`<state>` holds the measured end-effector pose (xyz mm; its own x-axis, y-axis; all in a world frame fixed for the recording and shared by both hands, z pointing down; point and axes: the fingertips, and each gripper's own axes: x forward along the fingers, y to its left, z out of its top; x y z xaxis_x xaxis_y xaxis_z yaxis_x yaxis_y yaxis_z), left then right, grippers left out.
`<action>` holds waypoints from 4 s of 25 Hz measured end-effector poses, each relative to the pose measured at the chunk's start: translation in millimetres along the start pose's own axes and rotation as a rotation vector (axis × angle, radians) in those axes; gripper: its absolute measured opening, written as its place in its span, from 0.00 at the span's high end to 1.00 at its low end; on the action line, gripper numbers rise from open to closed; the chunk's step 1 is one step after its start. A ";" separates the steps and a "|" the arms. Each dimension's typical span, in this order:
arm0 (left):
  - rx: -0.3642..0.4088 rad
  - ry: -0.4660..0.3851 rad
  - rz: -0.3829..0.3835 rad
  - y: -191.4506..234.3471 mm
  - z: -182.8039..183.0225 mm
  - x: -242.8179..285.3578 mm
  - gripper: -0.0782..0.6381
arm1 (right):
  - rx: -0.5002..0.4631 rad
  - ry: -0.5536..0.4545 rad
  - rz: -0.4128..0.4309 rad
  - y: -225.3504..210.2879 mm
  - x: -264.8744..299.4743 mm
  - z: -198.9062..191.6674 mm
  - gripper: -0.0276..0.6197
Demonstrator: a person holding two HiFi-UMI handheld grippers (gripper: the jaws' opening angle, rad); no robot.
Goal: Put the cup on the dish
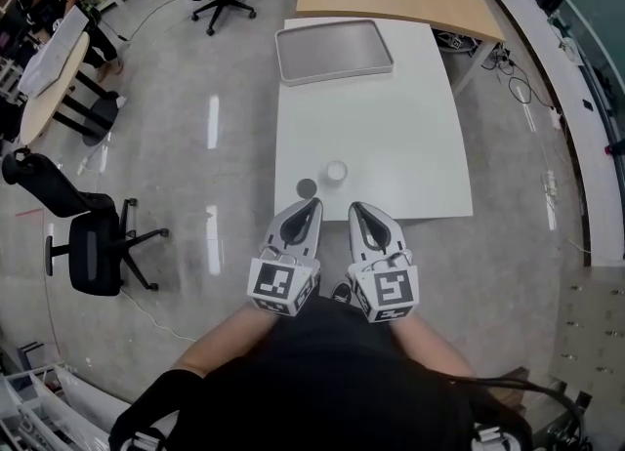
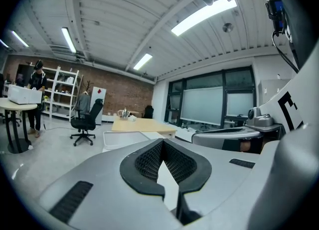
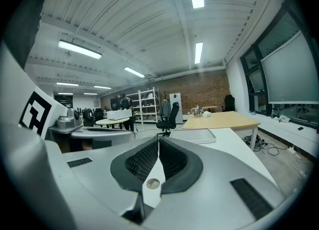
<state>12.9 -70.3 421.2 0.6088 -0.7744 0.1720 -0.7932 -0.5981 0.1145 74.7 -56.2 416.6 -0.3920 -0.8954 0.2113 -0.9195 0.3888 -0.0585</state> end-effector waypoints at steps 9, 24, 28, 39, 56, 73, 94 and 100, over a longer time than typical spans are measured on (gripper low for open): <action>-0.019 0.063 -0.086 59.0 -30.4 66.3 0.89 | -0.027 0.115 -0.030 -15.1 84.7 -43.9 0.94; -0.038 0.186 -0.205 121.5 -89.3 130.3 0.89 | 0.021 0.306 -0.124 -35.1 163.6 -102.7 0.76; -0.040 0.202 -0.210 127.0 -96.7 143.0 0.89 | 0.034 0.340 -0.115 -42.7 173.9 -116.3 0.66; -0.029 0.251 -0.142 135.5 -131.1 164.8 0.89 | 0.033 0.420 -0.045 -53.8 193.1 -168.8 0.58; -0.024 0.326 -0.105 143.0 -170.8 176.0 0.89 | 0.031 0.468 -0.021 -57.3 224.3 -224.9 0.57; -0.014 0.321 -0.113 145.8 -166.9 175.6 0.89 | -0.004 0.481 -0.033 -61.2 230.2 -225.4 0.57; 0.025 0.115 -0.090 133.6 -45.2 176.0 0.89 | -0.078 0.402 -0.017 -61.8 203.9 -80.4 0.57; 0.042 0.050 -0.076 128.9 -11.1 173.9 0.89 | -0.107 0.367 -0.001 -66.2 195.5 -45.1 0.57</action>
<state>16.4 -279.8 476.7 0.6651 -0.7158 0.2127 -0.7426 -0.6639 0.0880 60.3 -247.2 505.8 -0.3367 -0.7660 0.5476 -0.9038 0.4261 0.0404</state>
